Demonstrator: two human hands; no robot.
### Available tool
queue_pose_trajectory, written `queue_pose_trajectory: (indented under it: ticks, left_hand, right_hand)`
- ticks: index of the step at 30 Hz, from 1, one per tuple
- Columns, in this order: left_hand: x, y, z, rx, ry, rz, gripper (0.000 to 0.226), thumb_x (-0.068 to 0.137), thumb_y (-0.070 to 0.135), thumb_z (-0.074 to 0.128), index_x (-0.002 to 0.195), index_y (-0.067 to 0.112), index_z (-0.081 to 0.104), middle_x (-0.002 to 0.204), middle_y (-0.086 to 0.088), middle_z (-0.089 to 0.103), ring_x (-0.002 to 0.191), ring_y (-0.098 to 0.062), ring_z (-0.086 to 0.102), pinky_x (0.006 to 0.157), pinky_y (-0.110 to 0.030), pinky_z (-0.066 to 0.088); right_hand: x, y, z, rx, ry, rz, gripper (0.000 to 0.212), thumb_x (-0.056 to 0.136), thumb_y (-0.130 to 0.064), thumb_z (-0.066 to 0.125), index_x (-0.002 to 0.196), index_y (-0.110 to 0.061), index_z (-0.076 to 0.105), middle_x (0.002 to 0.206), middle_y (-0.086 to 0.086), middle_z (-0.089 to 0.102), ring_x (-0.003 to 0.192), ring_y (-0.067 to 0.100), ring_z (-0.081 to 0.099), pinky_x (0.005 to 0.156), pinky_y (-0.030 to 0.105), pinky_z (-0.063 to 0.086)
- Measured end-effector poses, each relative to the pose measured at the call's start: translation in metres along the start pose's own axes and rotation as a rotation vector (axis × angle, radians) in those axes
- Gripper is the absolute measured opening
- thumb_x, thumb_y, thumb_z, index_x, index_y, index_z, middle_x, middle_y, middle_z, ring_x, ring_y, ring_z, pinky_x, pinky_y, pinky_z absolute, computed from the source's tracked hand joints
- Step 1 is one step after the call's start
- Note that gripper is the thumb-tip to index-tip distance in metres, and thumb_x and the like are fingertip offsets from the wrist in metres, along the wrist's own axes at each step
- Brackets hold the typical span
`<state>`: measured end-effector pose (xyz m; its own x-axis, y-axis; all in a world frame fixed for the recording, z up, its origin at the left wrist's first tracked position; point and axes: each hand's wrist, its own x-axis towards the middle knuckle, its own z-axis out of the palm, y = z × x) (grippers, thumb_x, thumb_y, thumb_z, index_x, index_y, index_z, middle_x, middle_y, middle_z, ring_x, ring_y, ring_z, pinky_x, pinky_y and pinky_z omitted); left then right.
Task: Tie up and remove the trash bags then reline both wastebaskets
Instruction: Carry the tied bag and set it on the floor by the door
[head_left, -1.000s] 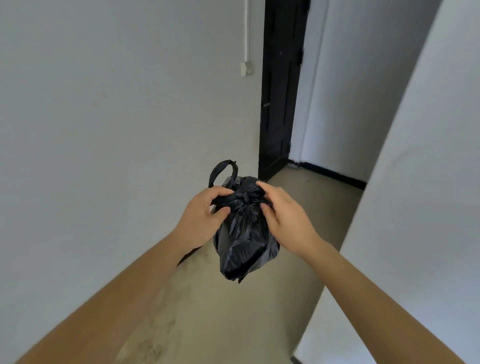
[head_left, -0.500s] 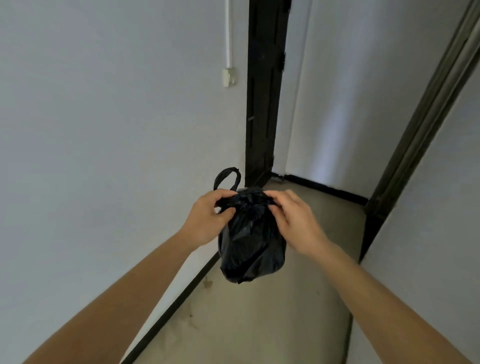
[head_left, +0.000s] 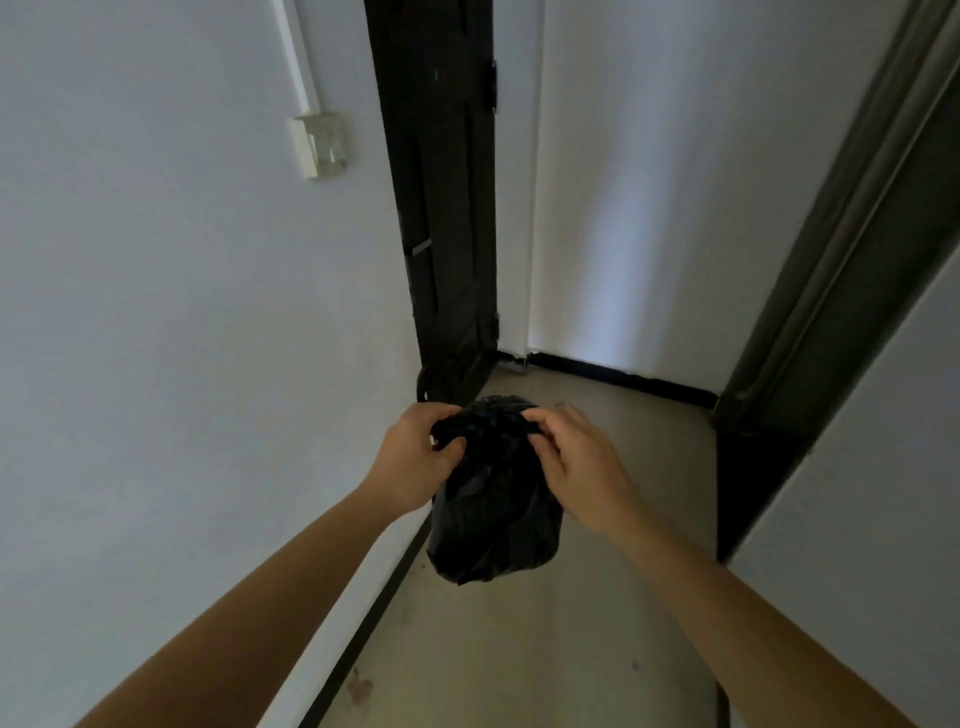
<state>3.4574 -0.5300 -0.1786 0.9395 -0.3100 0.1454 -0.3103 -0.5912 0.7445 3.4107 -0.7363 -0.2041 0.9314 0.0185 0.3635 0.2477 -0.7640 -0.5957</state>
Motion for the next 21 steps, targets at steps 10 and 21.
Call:
queue_pose_trajectory:
  ticks: [10, 21]
  left_hand:
    - [0.181, -0.129, -0.016, 0.001, 0.063, -0.149, 0.023, 0.091, 0.011, 0.069, 0.112, 0.020, 0.070, 0.112, 0.008, 0.056, 0.104, -0.013, 0.057, 0.098, -0.022, 0.041]
    - [0.346, -0.318, 0.085, -0.175, -0.258, -0.482, 0.018, 0.094, 0.011, 0.061, 0.109, 0.019, 0.068, 0.103, -0.002, 0.070, 0.104, -0.026, 0.066, 0.097, -0.041, 0.050]
  right_hand:
    - [0.207, 0.072, 0.111, 0.042, -0.158, -0.017, 0.024, 0.101, -0.015, 0.052, 0.123, -0.017, 0.062, 0.113, -0.006, 0.054, 0.098, 0.001, 0.049, 0.083, 0.000, 0.033]
    - [0.307, 0.226, 0.281, 0.055, -0.393, 0.350, 0.031, 0.097, -0.012, 0.058, 0.128, -0.011, 0.061, 0.108, 0.008, 0.063, 0.090, 0.013, 0.056, 0.083, 0.019, 0.040]
